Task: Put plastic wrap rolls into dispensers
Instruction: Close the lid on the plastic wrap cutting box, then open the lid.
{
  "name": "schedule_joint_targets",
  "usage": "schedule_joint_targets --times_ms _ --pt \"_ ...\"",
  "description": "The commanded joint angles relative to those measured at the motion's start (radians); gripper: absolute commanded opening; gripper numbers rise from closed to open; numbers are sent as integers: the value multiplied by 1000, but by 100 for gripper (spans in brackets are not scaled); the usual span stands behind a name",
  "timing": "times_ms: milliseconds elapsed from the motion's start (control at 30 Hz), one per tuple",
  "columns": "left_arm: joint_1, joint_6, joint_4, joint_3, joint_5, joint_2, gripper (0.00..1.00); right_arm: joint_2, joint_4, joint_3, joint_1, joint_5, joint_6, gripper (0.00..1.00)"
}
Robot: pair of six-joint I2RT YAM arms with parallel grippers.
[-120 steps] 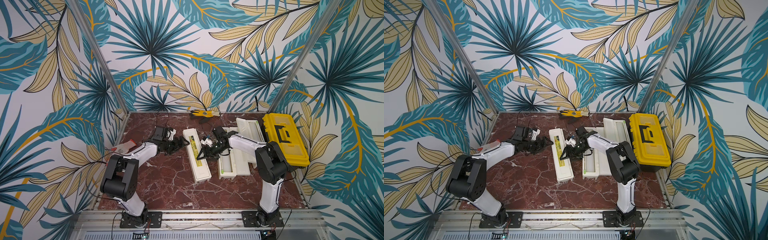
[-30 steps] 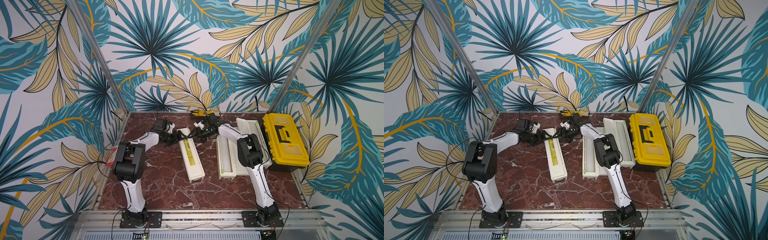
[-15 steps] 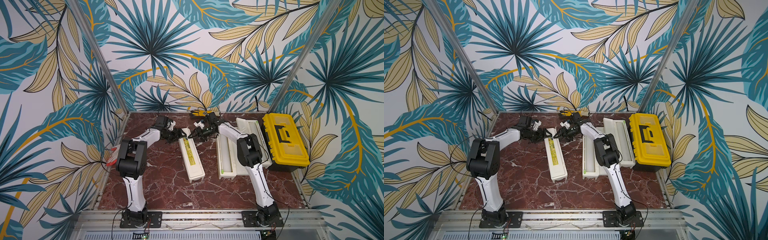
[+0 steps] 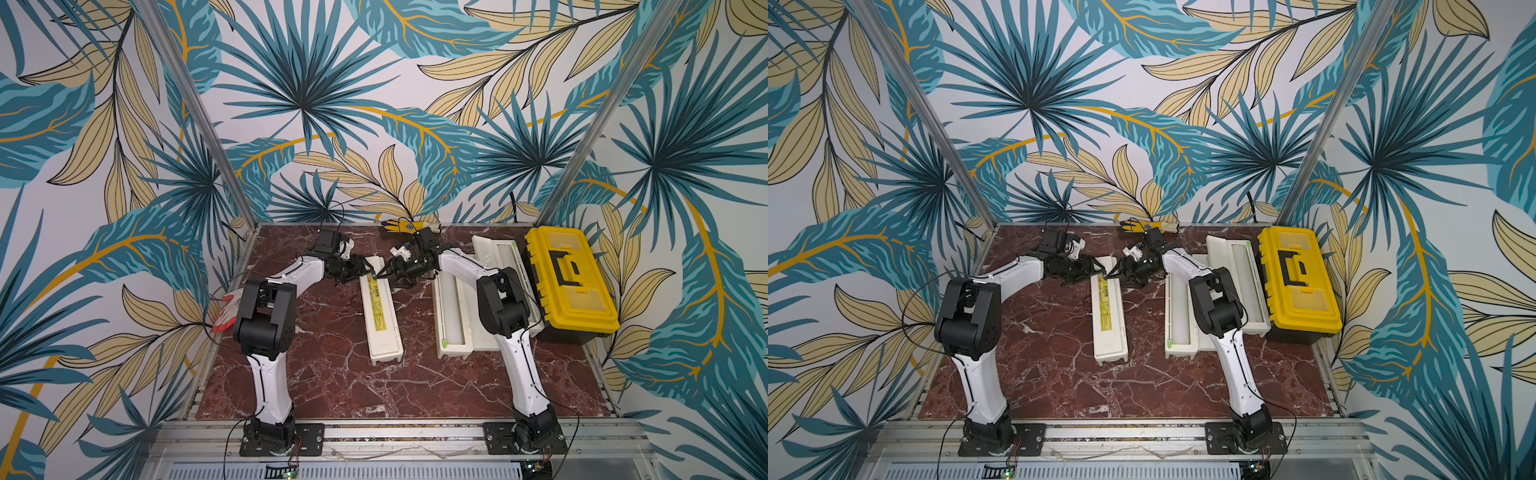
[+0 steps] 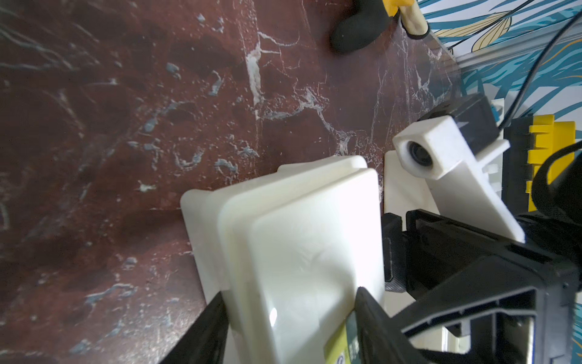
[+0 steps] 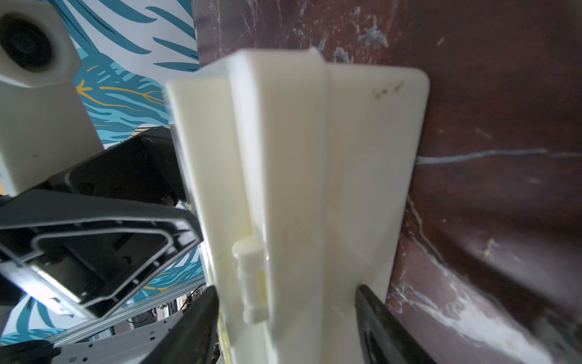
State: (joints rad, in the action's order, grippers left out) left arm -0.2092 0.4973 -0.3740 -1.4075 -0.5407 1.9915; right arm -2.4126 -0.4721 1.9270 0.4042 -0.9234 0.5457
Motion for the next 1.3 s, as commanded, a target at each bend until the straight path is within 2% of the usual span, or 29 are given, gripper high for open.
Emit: schedule_joint_targets --times_ms 0,100,167,267,400,433,467,533,600,633,733,833,900,1000,1200,1267 --pt "-57 -84 -175 41 53 98 63 -11 86 -19 12 81 66 71" --pt "-74 -79 -176 20 23 134 60 -102 10 106 10 56 61 69" --pt "-92 -76 -176 15 14 155 58 -154 -60 169 10 37 53 61" --pt "-102 -73 -176 3 11 174 57 -158 -71 143 10 14 50 52" --pt "-102 -61 -176 -22 9 166 57 -110 -108 92 8 37 -3 51" --pt "-101 -59 -176 -24 16 152 58 -94 -141 95 8 68 -25 51" --pt "-100 -54 -176 -24 26 139 60 -76 -160 98 6 100 -43 56" --pt "-93 -43 -177 -21 46 100 73 -20 -200 104 3 196 -67 68" --pt "-82 -36 -176 -20 67 61 80 50 -208 92 1 296 -83 78" --pt "-75 -33 -176 -20 78 36 83 107 -185 54 3 363 -84 99" --pt "-58 -21 -176 -24 105 -39 86 302 -21 -132 5 538 -40 99" --pt "-40 -4 -147 -18 117 -118 88 407 -26 -207 11 667 -4 99" --pt "-21 3 -134 -8 129 -167 88 425 -100 -200 26 706 20 99" --pt "26 9 -120 28 143 -237 88 427 -224 -157 105 822 3 99" --pt "119 -7 -160 125 160 -290 88 292 -482 51 262 993 49 95" --pt "140 -4 -161 163 148 -293 88 272 -502 86 304 1042 71 93"
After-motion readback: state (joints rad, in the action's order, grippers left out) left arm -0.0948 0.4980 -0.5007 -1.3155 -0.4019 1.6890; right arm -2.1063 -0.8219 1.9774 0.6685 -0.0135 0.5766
